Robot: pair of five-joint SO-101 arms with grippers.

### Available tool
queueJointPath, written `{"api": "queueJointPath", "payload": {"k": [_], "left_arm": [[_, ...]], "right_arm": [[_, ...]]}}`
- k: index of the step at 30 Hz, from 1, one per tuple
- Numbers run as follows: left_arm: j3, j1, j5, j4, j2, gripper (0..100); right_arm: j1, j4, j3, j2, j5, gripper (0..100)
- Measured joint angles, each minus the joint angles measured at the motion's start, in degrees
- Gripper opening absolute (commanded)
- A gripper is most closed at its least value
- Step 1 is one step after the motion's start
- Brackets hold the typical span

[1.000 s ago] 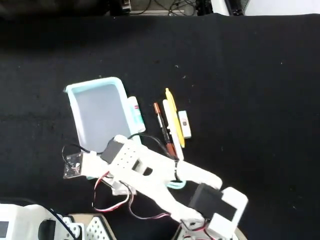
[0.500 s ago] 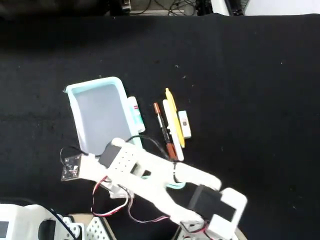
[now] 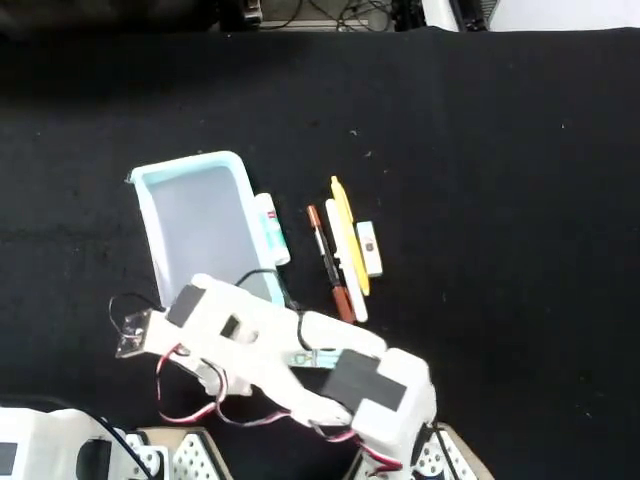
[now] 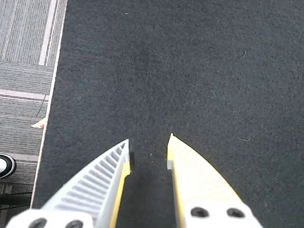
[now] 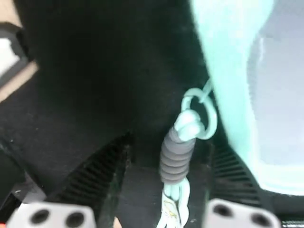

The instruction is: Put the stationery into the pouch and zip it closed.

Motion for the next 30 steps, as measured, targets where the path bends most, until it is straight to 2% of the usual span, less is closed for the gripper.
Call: {"api": "queueJointPath", "payload": {"k": [2, 10, 14, 17, 23, 27, 30], "left_arm": [[0.0, 0.0, 0.0, 0.0, 0.0, 15], [0.0, 0.0, 0.0, -1.93, 0.0, 15], [0.0, 0.0, -0.18, -2.11, 0.0, 15], [0.88, 1.41, -3.6, -2.11, 0.0, 15], [8.26, 11.43, -10.64, -2.11, 0.0, 15], [12.84, 23.74, -16.26, -0.97, 0.0, 15], [12.04, 34.02, -17.58, 5.54, 0.0, 15]], "right_arm": [[0.53, 0.35, -1.76, 1.23, 0.0, 0.5], [2.29, 1.58, -3.87, 0.44, -2.29, 1.1], [4.22, 2.99, -3.87, -7.82, -2.29, 1.1], [6.68, 4.4, -2.37, -16.35, -1.05, 1.1], [16.09, 2.64, 4.92, -30.68, 3.87, 1.1], [21.27, -0.88, 6.51, -36.75, 8.26, 1.1], [23.56, -3.78, 6.51, -40.35, 10.64, 1.1]]}}
